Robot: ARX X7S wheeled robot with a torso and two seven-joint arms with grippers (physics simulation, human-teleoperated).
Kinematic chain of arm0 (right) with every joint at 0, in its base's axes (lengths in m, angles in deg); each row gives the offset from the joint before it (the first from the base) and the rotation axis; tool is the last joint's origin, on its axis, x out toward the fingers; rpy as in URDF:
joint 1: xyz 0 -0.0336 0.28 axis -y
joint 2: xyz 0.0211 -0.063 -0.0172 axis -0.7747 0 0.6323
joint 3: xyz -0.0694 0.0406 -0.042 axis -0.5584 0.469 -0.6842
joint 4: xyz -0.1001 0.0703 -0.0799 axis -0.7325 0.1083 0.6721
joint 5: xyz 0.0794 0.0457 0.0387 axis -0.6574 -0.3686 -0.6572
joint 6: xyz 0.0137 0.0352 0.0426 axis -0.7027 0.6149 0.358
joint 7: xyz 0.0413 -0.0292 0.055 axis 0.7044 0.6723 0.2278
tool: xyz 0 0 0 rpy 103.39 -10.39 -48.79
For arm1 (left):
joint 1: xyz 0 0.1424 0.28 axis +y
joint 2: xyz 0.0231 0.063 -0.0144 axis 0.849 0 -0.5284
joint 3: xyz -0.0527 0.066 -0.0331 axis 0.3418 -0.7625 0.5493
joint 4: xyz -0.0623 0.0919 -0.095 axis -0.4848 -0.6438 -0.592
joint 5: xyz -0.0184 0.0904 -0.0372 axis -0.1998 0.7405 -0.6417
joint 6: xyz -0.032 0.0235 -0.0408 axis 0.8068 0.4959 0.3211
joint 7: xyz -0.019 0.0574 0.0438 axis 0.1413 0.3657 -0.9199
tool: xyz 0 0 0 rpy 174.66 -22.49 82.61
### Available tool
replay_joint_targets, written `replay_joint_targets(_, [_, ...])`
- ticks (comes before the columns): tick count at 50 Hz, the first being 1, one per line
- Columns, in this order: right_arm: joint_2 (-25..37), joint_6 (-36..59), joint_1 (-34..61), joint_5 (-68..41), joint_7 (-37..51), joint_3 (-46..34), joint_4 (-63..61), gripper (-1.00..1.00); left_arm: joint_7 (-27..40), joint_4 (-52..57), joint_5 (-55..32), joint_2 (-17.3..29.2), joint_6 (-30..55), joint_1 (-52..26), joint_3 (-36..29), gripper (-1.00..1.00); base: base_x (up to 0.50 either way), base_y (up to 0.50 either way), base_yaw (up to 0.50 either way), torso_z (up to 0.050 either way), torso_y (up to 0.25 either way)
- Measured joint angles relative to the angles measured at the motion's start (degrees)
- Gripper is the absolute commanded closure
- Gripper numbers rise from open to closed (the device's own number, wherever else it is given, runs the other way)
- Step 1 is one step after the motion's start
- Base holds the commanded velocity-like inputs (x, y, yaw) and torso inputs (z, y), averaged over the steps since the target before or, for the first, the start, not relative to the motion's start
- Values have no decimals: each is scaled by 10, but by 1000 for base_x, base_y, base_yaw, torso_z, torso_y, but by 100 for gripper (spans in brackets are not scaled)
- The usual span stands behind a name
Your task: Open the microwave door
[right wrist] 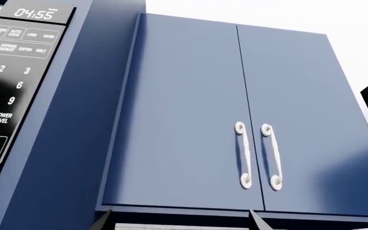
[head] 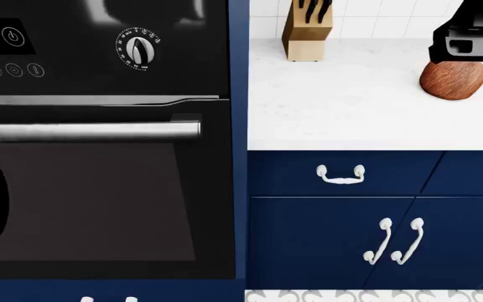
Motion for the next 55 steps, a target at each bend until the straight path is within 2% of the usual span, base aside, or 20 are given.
replay_joint_targets(30, [0, -6, 17, -1, 9, -29, 11, -100, -34, 53, 29, 155, 76, 3, 22, -100, 0, 0, 0, 0, 0])
replay_joint_targets(55, [0, -9, 26, -2, 14, -45, 17, -100, -101, -15, 53, 275, 88, -3, 0, -100, 0, 0, 0, 0, 0])
